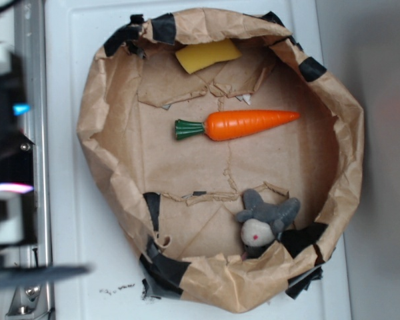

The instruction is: Grab the carrot.

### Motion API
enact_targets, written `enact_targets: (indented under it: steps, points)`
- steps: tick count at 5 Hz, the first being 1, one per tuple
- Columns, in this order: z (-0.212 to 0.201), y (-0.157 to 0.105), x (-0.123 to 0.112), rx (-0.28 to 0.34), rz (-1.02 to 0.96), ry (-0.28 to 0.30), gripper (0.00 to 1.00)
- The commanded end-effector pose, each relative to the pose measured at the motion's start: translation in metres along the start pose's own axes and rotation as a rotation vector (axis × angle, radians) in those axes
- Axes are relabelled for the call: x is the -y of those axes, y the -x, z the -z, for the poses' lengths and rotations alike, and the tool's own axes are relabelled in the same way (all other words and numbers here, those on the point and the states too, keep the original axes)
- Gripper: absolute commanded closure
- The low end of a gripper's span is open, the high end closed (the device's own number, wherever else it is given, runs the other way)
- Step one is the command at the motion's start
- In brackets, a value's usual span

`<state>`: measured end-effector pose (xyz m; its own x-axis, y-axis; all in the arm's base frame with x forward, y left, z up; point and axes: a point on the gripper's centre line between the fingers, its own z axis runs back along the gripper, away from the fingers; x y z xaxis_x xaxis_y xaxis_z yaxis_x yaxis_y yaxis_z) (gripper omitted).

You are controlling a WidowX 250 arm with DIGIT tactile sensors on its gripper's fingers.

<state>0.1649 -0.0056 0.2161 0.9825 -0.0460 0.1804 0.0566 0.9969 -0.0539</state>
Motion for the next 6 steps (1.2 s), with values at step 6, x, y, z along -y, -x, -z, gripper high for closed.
enact_targets:
  steps: [6]
  points:
    - [0.155, -0.065, -0.05, -0.068, -0.163, -0.115, 0.0]
